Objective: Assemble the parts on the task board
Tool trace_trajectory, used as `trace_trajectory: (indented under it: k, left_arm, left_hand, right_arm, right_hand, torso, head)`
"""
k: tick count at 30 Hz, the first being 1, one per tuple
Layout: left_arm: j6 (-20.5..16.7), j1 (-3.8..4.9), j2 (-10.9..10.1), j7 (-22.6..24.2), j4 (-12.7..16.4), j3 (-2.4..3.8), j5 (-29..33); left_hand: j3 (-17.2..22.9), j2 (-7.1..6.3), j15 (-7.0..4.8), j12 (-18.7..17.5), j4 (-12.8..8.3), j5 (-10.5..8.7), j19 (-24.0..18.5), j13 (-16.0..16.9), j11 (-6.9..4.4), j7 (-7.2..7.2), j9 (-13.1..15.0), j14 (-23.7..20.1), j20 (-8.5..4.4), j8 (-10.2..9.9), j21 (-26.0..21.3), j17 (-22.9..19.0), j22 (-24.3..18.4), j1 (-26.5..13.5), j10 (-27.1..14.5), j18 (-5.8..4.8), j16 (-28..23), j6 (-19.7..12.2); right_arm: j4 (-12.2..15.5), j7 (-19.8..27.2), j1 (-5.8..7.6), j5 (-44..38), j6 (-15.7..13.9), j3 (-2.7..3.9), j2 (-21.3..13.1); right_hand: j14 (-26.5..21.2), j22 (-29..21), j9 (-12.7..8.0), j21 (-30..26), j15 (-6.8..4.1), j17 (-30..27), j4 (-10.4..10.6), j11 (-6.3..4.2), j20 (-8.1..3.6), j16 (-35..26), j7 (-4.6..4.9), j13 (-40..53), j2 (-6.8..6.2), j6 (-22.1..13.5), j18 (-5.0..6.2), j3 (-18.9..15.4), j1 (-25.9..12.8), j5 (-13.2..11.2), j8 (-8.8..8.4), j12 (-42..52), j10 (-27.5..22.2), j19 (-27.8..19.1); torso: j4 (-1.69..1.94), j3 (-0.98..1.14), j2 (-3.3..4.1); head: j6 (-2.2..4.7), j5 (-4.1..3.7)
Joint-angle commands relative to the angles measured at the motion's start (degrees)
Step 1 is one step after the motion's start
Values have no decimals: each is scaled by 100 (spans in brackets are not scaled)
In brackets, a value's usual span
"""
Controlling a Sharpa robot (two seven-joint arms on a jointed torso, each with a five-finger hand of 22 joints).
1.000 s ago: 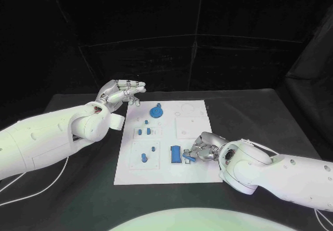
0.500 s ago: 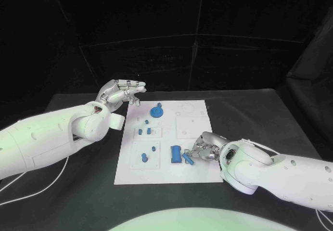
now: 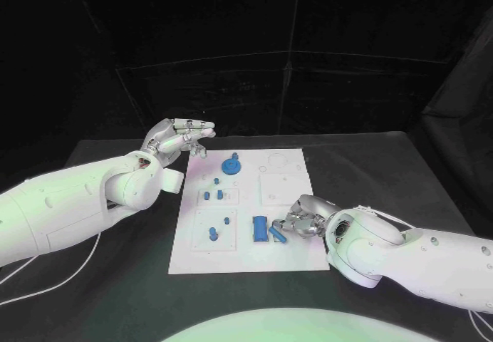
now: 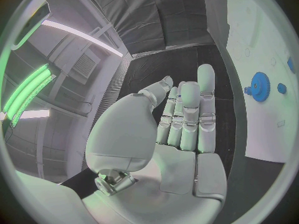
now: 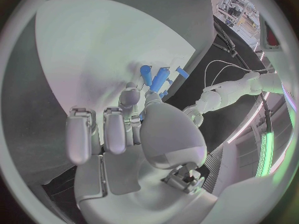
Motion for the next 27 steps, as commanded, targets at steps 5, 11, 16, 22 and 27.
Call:
trace_trajectory:
  k: [5, 11, 16, 22, 27]
  left_arm:
    - [71, 8, 2, 9, 6, 5, 17]
    - [74, 8, 0, 6, 5, 5, 17]
    - [76, 8, 0, 5, 4, 5, 17]
    - [79, 8, 2, 3, 0, 5, 17]
    - [83, 8, 6, 3, -1, 5, 17]
  left_hand:
    - [-38, 51, 3, 38, 8, -1, -2, 8, -4, 2, 2, -42, -4, 34, -23, -4, -8, -5, -43, 80, -16, -24]
    - [-38, 51, 3, 38, 8, -1, -2, 8, -4, 2, 2, -42, -4, 34, -23, -4, -8, -5, -43, 80, -16, -24]
    - [-38, 51, 3, 38, 8, -1, -2, 8, -4, 2, 2, -42, -4, 34, -23, -4, -8, -5, -43, 80, -16, -24]
    - [-38, 51, 3, 38, 8, -1, -2, 8, -4, 2, 2, -42, -4, 34, -23, -4, -8, -5, -43, 80, -16, -24]
    - [-38, 51, 3, 38, 8, -1, -2, 8, -4, 2, 2, -42, -4, 34, -23, -4, -8, -5, -43, 80, -16, -24]
  right_arm:
    - [56, 97, 5, -68, 74, 1, -11]
    - [96, 227, 5, -118, 216, 0, -27]
    - [125, 308, 5, -237, 329, 0, -45]
    - [125, 304, 5, -446, 400, 0, -58]
    - [90, 259, 5, -534, 491, 0, -46]
  right_hand:
    - [283, 847, 11, -9, 7, -40, -32, 5, 5, -28, 30, -23, -284, 4, -25, -225, -29, -209, -48, -91, -12, 88]
    - [273, 815, 18, -39, 24, -87, -34, 26, 20, -65, 53, -39, -536, -39, -16, -413, 0, -578, -75, -147, -49, 60]
    - [261, 772, 14, -77, 43, -139, -67, 53, 35, -106, 86, -70, -685, -127, -4, -466, 117, -725, -119, -219, -104, 23]
    - [256, 753, 13, -96, 64, -168, -87, 78, 54, -130, 115, -97, -762, -204, 2, -459, 240, -777, -151, -278, -157, 6]
    - [256, 752, 25, -99, 72, -174, -124, 85, 65, -138, 122, -90, -740, -218, 3, -422, 389, -747, -149, -279, -177, 5]
  torso:
    - [0, 2, 1]
    - [-3, 1, -2]
    - [0, 0, 1]
    - [3, 0, -1]
    - [5, -2, 2]
  head:
    - [0, -4]
    - [1, -5]
    - [-3, -14]
    - [-1, -14]
    - [-6, -16]
